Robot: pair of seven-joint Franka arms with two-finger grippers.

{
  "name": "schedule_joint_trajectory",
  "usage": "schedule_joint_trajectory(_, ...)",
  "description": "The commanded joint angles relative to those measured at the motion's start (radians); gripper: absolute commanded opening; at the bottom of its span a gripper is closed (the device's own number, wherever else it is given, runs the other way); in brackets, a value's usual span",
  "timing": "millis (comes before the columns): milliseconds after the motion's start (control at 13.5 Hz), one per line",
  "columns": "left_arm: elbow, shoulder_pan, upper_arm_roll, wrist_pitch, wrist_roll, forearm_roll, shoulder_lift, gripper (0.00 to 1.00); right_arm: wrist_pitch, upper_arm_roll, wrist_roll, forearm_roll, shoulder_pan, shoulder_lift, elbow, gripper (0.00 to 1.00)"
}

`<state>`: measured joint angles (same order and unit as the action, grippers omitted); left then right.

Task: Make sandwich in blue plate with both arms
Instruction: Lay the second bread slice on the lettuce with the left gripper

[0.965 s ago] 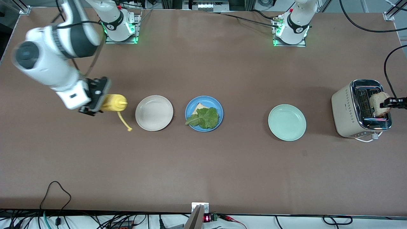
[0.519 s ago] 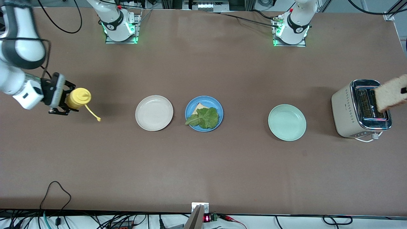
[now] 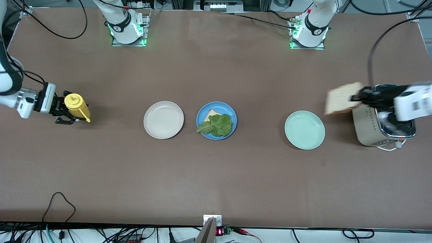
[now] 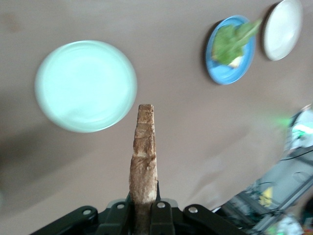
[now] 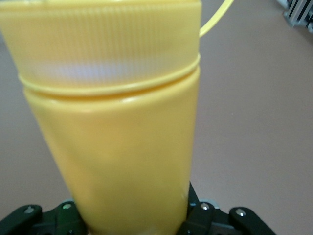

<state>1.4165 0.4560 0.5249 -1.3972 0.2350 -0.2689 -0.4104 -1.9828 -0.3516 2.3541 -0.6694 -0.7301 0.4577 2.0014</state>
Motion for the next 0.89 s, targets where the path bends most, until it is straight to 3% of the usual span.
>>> schedule_joint_trajectory(0, -0.001, -0.162, 0.003, -0.116, -0.132, -0.052, -0.039, 0.01, 0.029, -0.017, 0.088, -0.071, -0.041, 0.094, -0.027, 0.0)
schedule_joint_trajectory(297, 0.09, -0.338, 0.003, -0.46, -0.252, -0.216, -0.126, 0.01, 0.032, -0.013, 0.14, -0.102, -0.063, 0.199, -0.032, 0.0)
schedule_joint_trajectory(445, 0.127, -0.384, 0.004, -0.578, -0.25, -0.32, -0.172, 0.0, 0.032, -0.012, 0.142, -0.119, -0.061, 0.223, -0.041, 0.08)
schedule_joint_trajectory(519, 0.148, -0.405, 0.004, -0.638, -0.25, -0.364, -0.182, 0.0, 0.032, -0.013, 0.142, -0.122, -0.063, 0.228, -0.043, 0.21)
schedule_joint_trajectory(668, 0.177, -0.459, 0.004, -0.739, -0.24, -0.417, -0.22, 0.0, 0.032, -0.012, 0.139, -0.124, -0.063, 0.233, -0.043, 0.88)
schedule_joint_trajectory(742, 0.18, -0.494, 0.004, -0.797, -0.24, -0.42, -0.252, 0.0, 0.032, -0.012, 0.139, -0.124, -0.063, 0.233, -0.043, 1.0)
schedule_joint_trajectory(816, 0.193, -0.535, 0.004, -0.863, -0.241, -0.42, -0.269, 0.0, 0.032, -0.012, 0.14, -0.124, -0.063, 0.233, -0.044, 1.0)
